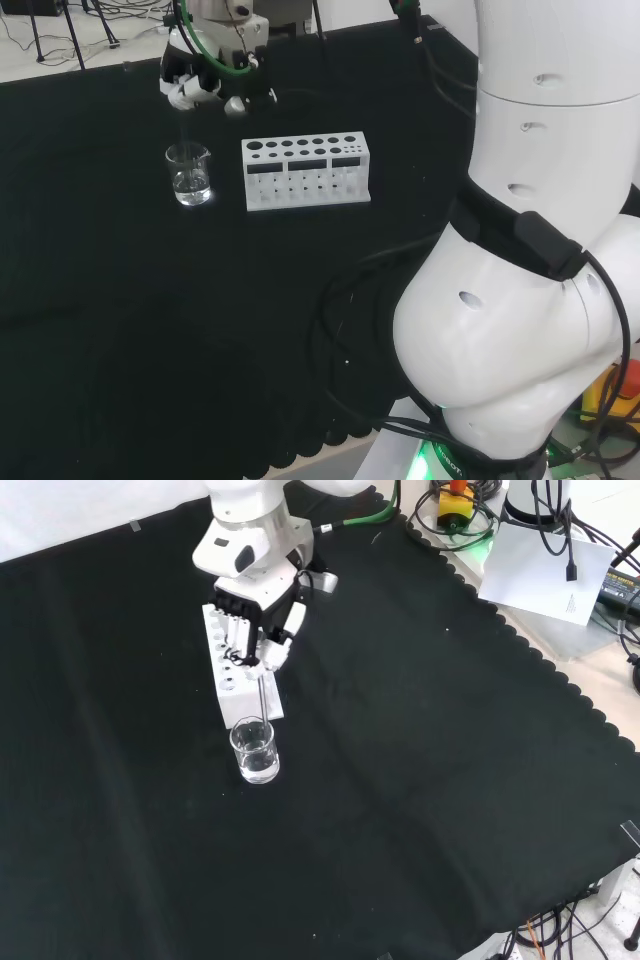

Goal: Stir in the beaker to the left of the white test tube rack with the glass rod.

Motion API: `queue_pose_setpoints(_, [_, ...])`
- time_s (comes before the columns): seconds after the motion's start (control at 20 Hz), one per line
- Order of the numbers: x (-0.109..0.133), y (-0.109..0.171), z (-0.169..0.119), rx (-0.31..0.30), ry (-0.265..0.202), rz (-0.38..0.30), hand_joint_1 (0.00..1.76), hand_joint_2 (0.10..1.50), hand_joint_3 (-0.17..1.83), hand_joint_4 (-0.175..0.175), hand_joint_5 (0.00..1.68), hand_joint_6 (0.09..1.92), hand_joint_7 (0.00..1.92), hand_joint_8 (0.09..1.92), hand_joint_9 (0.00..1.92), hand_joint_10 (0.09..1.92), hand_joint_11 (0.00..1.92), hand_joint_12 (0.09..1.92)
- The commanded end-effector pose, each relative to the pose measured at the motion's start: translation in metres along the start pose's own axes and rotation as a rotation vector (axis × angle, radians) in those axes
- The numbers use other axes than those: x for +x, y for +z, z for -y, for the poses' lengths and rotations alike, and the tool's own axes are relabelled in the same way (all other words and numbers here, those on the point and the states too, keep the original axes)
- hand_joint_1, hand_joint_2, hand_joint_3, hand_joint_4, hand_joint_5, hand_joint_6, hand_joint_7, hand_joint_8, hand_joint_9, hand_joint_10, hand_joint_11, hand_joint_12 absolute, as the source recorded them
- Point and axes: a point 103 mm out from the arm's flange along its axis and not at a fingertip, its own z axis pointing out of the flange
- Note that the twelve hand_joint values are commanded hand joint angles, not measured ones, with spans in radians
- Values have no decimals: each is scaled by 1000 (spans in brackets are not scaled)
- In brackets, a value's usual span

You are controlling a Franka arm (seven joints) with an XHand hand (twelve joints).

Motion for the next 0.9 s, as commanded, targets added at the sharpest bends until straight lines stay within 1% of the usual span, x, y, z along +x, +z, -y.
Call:
queue_pose_setpoints(0.05, [0,-13,-30,-27,-5,10,1299,1069,0,-175,1086,526,1113,1105,1568,887,1615,776])
queue_pose_setpoints(0.2, [-12,-18,-27,-40,9,5,1299,1069,0,-175,1086,527,1113,1104,1569,887,1615,777])
queue_pose_setpoints(0.25, [-25,-20,-22,-38,23,2,1299,1069,0,-175,1085,527,1113,1104,1569,887,1615,777])
queue_pose_setpoints(0.35, [-36,-21,-17,-37,39,0,1299,1069,0,-175,1085,528,1113,1104,1569,888,1615,777])
queue_pose_setpoints(0.5, [-48,-25,-11,-39,63,3,1299,1069,0,-175,1084,529,1113,1104,1569,888,1615,778])
queue_pose_setpoints(0.6, [-52,-28,-8,-35,76,12,1299,1069,0,-175,1084,529,1113,1104,1569,888,1615,778])
queue_pose_setpoints(0.65, [-54,-29,-3,-39,77,10,1299,1069,0,-175,1084,530,1113,1104,1569,888,1615,778])
queue_pose_setpoints(0.7, [-52,-29,-1,-41,75,8,1299,1070,1,-175,1084,530,1113,1104,1569,888,1615,778])
queue_pose_setpoints(0.75, [-60,-29,13,-49,67,-3,1299,1070,1,-175,1083,530,1113,1104,1568,888,1615,779])
queue_pose_setpoints(0.8, [-58,-28,15,-48,63,-4,1299,1070,1,-175,1083,530,1113,1105,1568,888,1615,779])
queue_pose_setpoints(0.85, [-45,-25,11,-42,52,-1,1299,1070,0,-175,1083,531,1113,1105,1568,888,1615,779])
queue_pose_setpoints(0.9, [-38,-23,9,-37,53,3,1299,1070,0,-175,1083,531,1112,1105,1568,888,1615,779])
